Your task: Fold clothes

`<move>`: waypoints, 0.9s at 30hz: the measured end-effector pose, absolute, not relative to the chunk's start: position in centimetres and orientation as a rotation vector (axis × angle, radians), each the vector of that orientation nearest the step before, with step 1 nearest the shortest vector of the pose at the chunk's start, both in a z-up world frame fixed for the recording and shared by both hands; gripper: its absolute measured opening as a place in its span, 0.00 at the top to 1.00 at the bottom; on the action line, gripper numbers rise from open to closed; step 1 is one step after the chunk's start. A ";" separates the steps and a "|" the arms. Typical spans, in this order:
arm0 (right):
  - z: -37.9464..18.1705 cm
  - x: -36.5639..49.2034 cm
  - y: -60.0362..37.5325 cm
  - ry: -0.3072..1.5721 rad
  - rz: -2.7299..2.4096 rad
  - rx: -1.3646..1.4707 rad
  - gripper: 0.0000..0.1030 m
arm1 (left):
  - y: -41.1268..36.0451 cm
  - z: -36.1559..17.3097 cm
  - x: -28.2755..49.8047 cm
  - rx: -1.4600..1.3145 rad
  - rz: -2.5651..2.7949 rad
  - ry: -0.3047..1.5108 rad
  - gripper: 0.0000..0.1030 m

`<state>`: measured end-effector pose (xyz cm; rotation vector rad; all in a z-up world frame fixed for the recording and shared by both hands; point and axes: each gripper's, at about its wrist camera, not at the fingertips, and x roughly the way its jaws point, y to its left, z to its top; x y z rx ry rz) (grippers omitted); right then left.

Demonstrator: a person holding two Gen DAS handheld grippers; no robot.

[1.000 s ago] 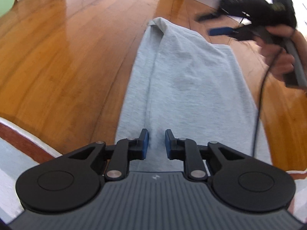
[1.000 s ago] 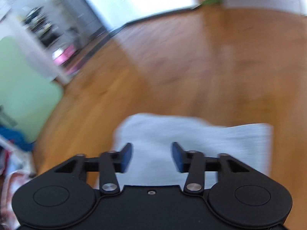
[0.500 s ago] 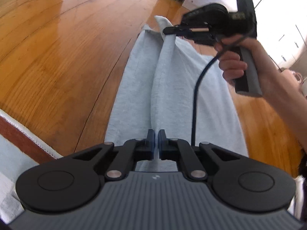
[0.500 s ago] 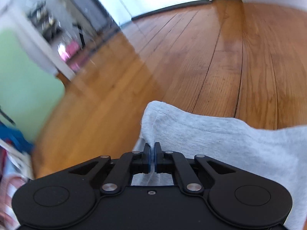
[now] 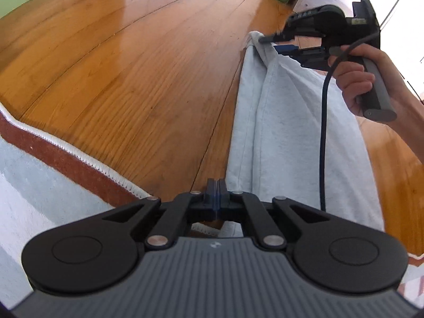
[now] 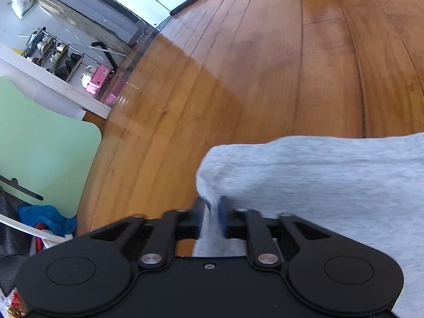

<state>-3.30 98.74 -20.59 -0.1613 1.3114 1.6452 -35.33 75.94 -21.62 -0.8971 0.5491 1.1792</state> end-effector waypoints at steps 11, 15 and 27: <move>-17.5 -16.0 98.8 0.142 1.854 -1.156 0.72 | 75.7 -21.5 -32.8 -0.839 1.056 0.516 0.97; -20.9 -17.7 99.9 -0.052 1.796 -1.389 0.75 | 75.9 -22.4 -33.1 -0.871 1.045 0.519 0.97; -20.2 -5.7 106.1 1.075 1.684 -0.522 0.91 | 75.3 -22.3 -33.8 -0.924 1.038 0.485 0.97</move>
